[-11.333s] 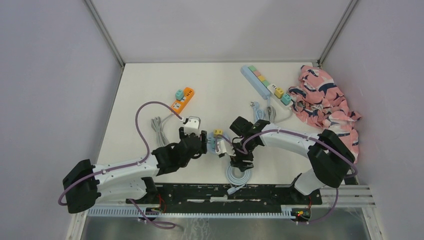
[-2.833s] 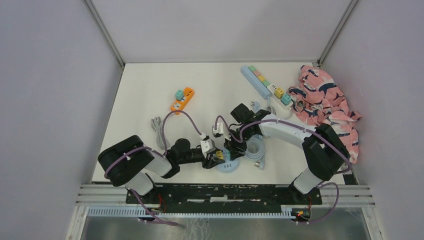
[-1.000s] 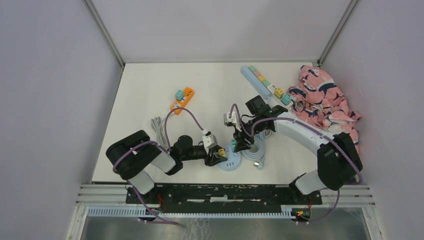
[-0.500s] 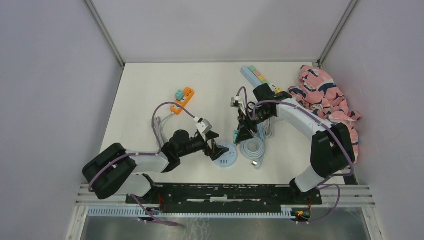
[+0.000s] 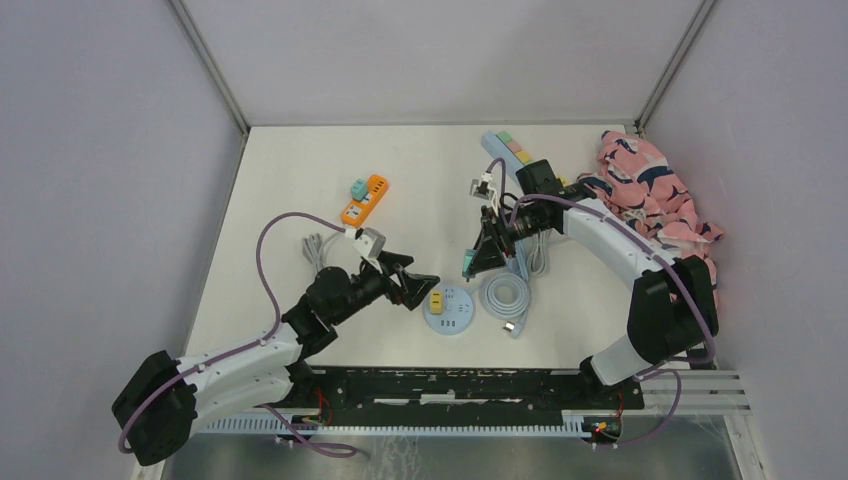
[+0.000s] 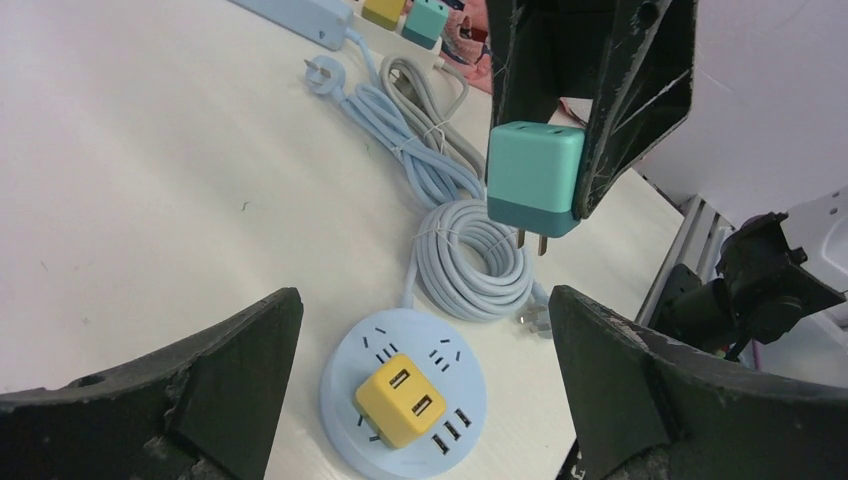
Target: Pull the plug off the socket
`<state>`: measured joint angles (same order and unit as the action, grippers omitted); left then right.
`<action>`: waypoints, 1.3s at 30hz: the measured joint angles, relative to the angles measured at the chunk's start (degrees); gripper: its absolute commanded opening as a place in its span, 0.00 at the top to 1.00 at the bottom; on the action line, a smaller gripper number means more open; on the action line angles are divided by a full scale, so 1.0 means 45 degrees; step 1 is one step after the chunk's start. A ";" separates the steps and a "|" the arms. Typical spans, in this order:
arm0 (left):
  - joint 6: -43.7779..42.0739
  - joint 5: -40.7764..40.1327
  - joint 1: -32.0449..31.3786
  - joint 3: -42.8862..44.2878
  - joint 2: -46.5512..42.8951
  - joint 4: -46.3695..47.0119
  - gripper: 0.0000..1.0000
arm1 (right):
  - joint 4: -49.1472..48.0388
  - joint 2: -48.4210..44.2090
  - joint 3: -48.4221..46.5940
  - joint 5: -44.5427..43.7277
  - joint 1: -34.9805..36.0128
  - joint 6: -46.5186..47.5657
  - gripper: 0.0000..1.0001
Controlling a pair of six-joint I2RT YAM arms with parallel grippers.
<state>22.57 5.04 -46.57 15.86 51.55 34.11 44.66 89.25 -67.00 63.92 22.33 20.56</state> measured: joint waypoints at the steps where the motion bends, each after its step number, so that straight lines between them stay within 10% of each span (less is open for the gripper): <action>1: 0.0189 -0.0112 0.0000 0.0019 -0.0092 -0.0214 0.02 | -0.0209 -0.0083 0.0049 0.0112 -0.0039 -0.0248 0.94; 39: 0.1443 -0.4784 -0.2487 0.4240 0.2696 -0.5124 0.14 | -0.6441 0.0447 0.1574 -0.0656 -0.1122 -1.0278 0.77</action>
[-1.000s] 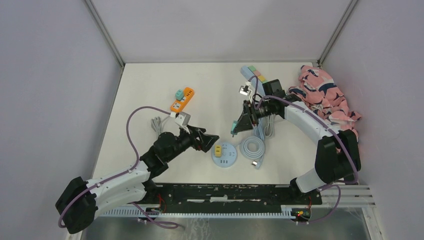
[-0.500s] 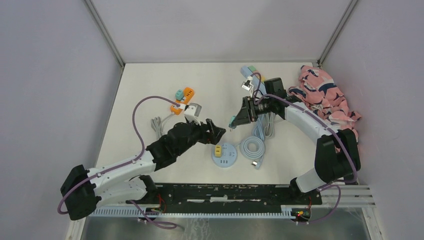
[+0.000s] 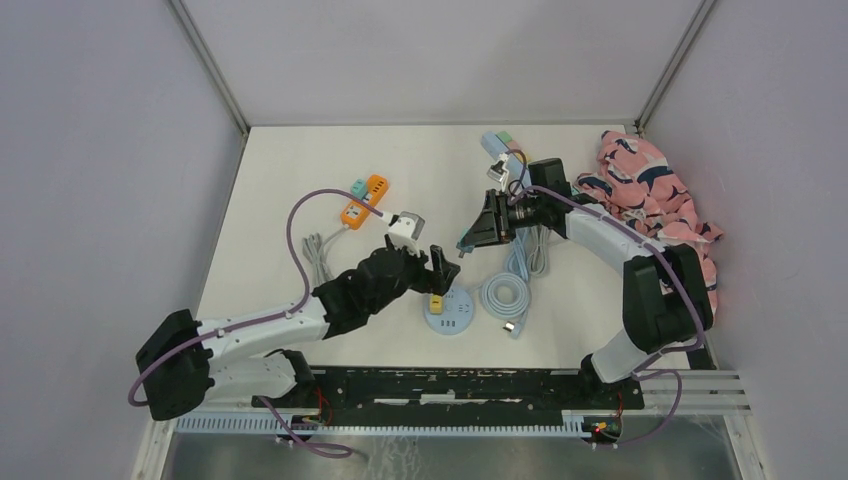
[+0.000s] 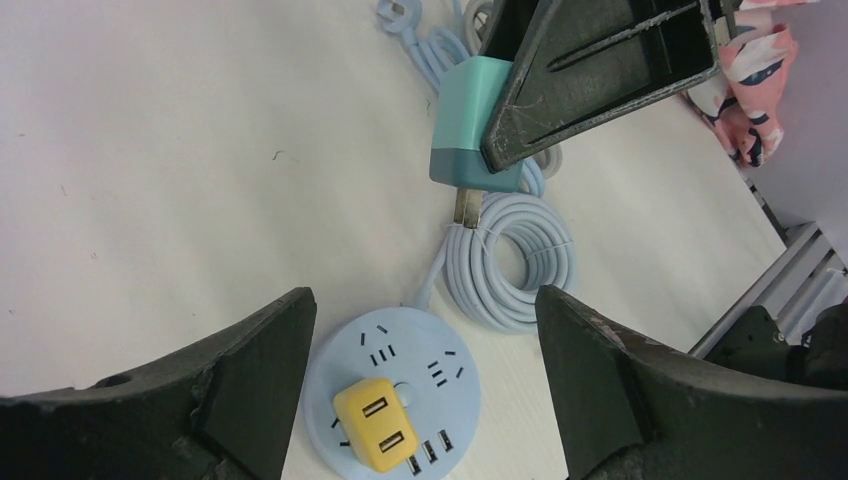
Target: Pull the plug off the socket
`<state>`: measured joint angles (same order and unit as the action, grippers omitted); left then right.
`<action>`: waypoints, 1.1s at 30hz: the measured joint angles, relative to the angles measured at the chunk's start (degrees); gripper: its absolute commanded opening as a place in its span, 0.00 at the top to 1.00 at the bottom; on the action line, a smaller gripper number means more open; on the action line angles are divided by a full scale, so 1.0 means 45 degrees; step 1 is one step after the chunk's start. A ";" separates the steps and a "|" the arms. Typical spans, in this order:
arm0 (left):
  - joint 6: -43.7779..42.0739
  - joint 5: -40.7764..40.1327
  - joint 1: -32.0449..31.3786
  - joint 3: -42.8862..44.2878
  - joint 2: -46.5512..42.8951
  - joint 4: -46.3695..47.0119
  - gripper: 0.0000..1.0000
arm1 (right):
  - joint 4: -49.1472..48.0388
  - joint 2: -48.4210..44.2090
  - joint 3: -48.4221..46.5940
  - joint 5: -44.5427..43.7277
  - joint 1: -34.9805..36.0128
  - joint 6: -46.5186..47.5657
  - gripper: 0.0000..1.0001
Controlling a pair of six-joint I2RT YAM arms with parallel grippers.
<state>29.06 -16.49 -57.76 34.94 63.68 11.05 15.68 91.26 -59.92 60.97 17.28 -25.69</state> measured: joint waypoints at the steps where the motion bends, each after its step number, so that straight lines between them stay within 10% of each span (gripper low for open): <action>1: 0.0010 0.0000 0.0000 0.0058 0.0243 0.0053 0.15 | -0.0049 0.0063 0.0034 -0.0039 -0.0015 -0.0107 0.77; 19: 0.0869 -0.1098 -0.0189 0.2492 0.3701 0.0495 0.38 | -0.0330 0.0549 0.0155 -0.0136 -0.0019 -0.1205 0.72; 27: 0.0704 -0.1467 -0.0296 0.2977 0.4313 0.0311 0.84 | -0.0413 0.0578 0.0155 -0.0170 -0.0034 -0.1467 0.68; 33: 0.0554 -0.1535 -0.0306 0.3007 0.4328 0.0287 0.97 | -0.0423 0.0583 0.0155 -0.0155 -0.0039 -0.1491 0.42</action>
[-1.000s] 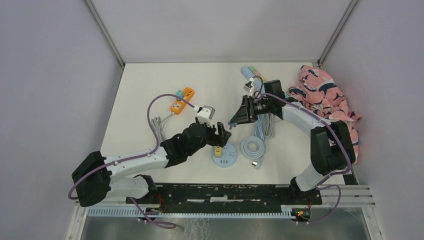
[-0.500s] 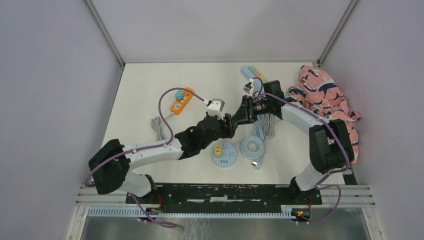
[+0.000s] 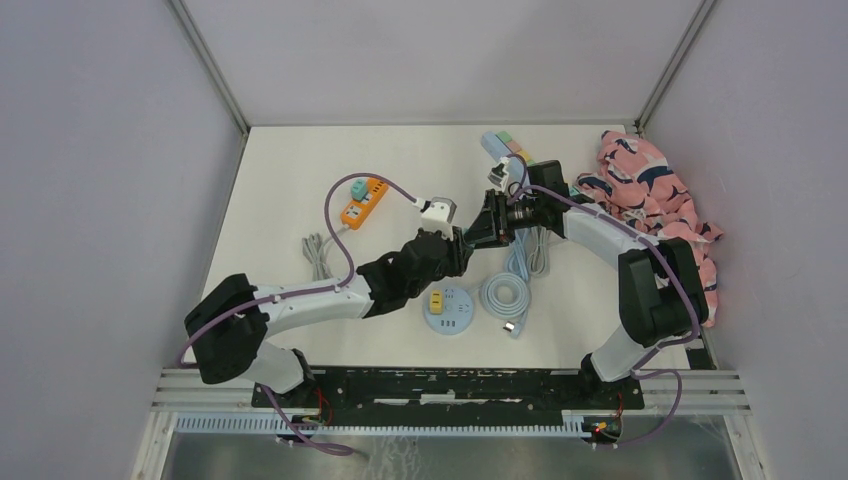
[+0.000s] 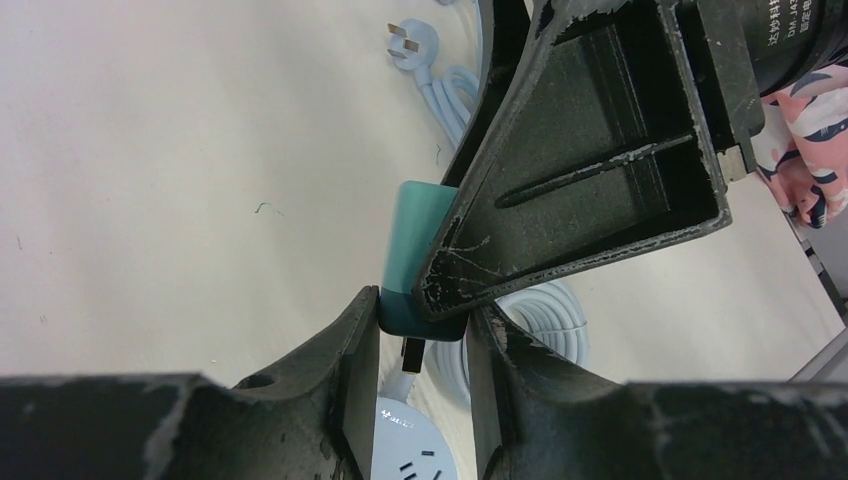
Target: Pull the plug off the socket
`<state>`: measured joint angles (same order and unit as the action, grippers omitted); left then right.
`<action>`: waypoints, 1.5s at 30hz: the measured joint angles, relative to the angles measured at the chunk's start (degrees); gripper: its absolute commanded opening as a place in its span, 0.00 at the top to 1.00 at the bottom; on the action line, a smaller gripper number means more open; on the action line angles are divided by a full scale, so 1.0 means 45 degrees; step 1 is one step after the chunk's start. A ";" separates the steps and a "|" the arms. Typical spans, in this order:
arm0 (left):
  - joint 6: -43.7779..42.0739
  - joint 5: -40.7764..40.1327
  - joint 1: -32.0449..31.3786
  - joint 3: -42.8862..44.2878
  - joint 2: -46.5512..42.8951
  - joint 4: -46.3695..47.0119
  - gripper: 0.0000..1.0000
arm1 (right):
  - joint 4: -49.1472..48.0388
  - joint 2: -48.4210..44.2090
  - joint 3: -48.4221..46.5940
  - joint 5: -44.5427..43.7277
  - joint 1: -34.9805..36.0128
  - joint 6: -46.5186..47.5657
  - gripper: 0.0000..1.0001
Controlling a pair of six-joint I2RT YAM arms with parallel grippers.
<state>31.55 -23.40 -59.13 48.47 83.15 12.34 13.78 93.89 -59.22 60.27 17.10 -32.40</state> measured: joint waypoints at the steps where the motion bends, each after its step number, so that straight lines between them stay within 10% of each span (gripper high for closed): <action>1: -0.0034 0.0005 -0.0015 -0.0005 -0.0010 0.0000 0.97 | 0.0029 0.0000 -0.0005 0.0029 0.0000 0.0078 0.38; 16: -0.0243 -0.0797 0.0695 -0.2482 -0.2531 -0.0651 0.97 | 0.2647 0.0015 -0.0962 0.1234 0.0005 0.3604 0.25; 28: -0.0262 -0.0719 0.6611 -0.4143 -0.5756 -0.1447 0.95 | 0.4206 -0.0102 -0.1248 0.1292 0.0005 0.5921 0.26; 45: 0.2142 0.2637 1.3070 -0.3415 -0.0330 0.1137 0.69 | 0.5105 -0.0131 -0.1413 0.1185 0.0005 0.6883 0.26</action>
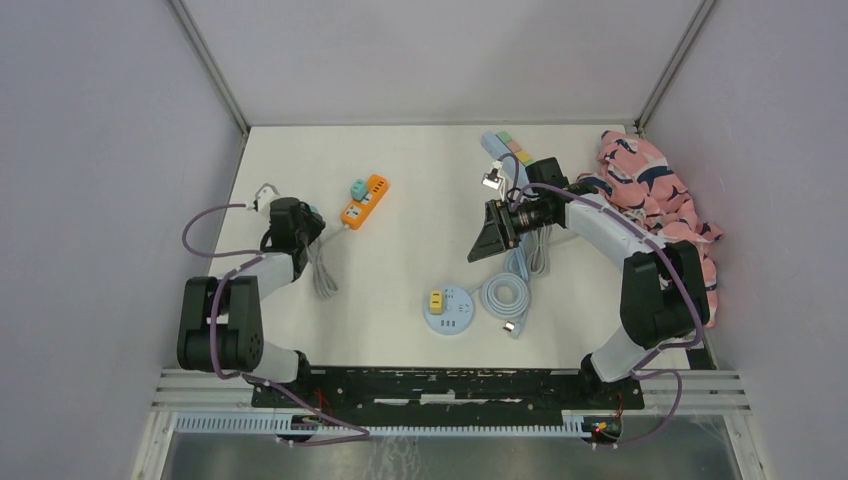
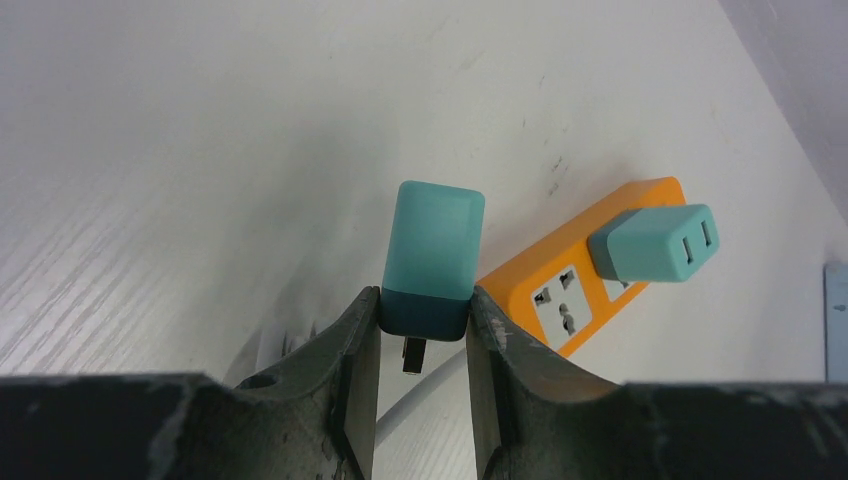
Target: Pull the plug off the socket
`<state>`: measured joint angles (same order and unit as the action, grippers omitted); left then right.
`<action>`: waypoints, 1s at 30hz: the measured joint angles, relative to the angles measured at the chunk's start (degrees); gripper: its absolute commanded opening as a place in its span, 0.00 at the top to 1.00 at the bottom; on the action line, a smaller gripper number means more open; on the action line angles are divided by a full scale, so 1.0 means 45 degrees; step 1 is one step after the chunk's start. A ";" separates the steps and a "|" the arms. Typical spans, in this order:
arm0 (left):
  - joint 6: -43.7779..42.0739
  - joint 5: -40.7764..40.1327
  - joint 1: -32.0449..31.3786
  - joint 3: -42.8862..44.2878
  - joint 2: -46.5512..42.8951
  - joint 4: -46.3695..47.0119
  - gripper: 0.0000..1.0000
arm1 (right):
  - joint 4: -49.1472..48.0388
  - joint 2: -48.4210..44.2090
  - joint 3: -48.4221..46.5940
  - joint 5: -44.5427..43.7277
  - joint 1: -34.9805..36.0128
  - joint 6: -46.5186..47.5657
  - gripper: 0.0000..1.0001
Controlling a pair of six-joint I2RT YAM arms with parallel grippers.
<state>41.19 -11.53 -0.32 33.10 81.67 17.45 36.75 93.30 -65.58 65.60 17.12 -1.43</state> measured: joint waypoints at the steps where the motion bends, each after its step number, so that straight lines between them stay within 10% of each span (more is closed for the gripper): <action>1: 0.0160 0.0151 0.0121 0.0121 0.0262 0.0170 0.68 | 0.0034 -0.0005 0.0000 -0.0010 0.0000 0.0015 0.27; 9: 0.1379 0.1817 0.1093 0.1676 0.3026 0.0971 0.57 | 0.0146 -0.0015 -0.0029 -0.0015 0.0000 0.0083 0.27; 18: 0.2001 0.2671 0.1496 0.2103 0.3745 0.1146 0.09 | 0.0306 -0.0029 -0.0131 -0.0019 0.0000 0.0199 0.27; 30: 0.2021 0.2837 0.1496 0.1515 0.1399 0.0325 0.06 | 0.0476 -0.0102 -0.0243 -0.0049 0.0000 0.0529 0.27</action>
<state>50.28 1.23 6.42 39.92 87.96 18.92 38.89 92.84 -66.67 65.39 17.12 0.95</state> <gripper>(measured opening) 0.935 0.734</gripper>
